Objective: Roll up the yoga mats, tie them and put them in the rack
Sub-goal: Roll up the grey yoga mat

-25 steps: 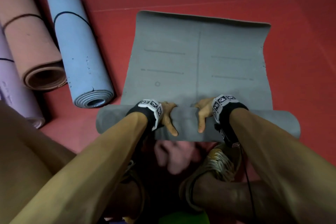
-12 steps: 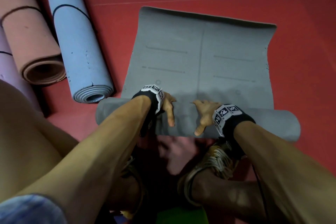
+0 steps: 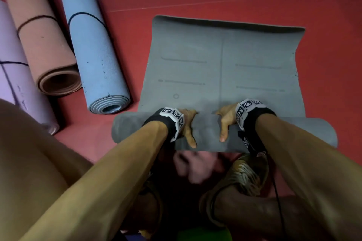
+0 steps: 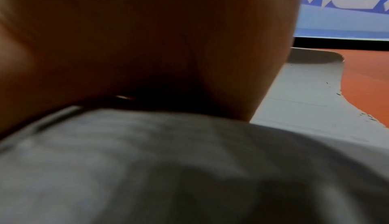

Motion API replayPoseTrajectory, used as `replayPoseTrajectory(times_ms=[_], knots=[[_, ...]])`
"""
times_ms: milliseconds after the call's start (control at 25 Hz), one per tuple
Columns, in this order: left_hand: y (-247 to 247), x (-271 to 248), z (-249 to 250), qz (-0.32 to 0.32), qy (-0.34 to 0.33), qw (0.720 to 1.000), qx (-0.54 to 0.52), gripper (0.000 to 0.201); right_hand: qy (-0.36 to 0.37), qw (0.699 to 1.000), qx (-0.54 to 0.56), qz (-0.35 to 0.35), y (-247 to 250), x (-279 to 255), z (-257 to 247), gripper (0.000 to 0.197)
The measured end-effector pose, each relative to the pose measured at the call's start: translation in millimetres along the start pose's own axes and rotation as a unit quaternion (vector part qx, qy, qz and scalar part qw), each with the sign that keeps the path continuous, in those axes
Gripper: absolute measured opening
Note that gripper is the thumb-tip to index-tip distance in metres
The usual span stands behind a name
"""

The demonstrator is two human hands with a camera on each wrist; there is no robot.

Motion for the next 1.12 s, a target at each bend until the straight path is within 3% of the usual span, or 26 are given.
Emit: replayPoseTrajectory(times_ms=[80, 160, 360, 480, 640, 720, 880, 1000, 1120], knots=[[1, 0, -1, 0.0, 0.006, 1.0, -0.012, 0.119, 0.001, 1.0, 0.026, -0.007, -4, 0, -1, 0.106], [5, -1, -2, -0.018, 0.021, 0.999, -0.027, 0.111, 0.006, 0.999, 0.032, 0.016, -8, -4, -1, 0.097], [12, -5, 5, -0.104, 0.04, 0.987, -0.113, 0.077, 0.002, 0.978, -0.124, 0.169, -8, -32, -7, 0.122], [7, -7, 7, -0.132, 0.041, 0.98, -0.144, 0.066, -0.003, 0.98, -0.104, 0.169, -6, -29, -6, 0.119], [1, -11, 6, -0.098, 0.045, 0.984, -0.142, 0.077, 0.0, 0.994, -0.058, 0.095, -4, -19, -10, 0.108], [0, -9, 4, -0.061, 0.031, 0.993, -0.097, 0.089, 0.011, 0.998, -0.037, 0.057, -4, -16, -14, 0.097], [1, -6, -1, -0.017, 0.022, 1.0, 0.009, 0.118, 0.015, 1.0, 0.014, -0.003, -4, -8, -11, 0.1], [4, -3, -2, -0.025, 0.023, 0.999, -0.027, 0.115, 0.015, 1.0, 0.004, 0.026, -5, -7, -9, 0.108], [13, -3, 3, -0.058, 0.021, 0.997, -0.055, 0.092, 0.013, 0.99, -0.074, 0.12, -5, -19, -10, 0.113]])
Point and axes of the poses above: each hand's wrist, its own x-axis towards the middle knuckle, its own y-axis out of the back of the hand, z = x × y, the point moved 10 cm from there along x, towards the middle knuckle, and after that the axes turned 6 degrees about -y, right-handed, at the moved point
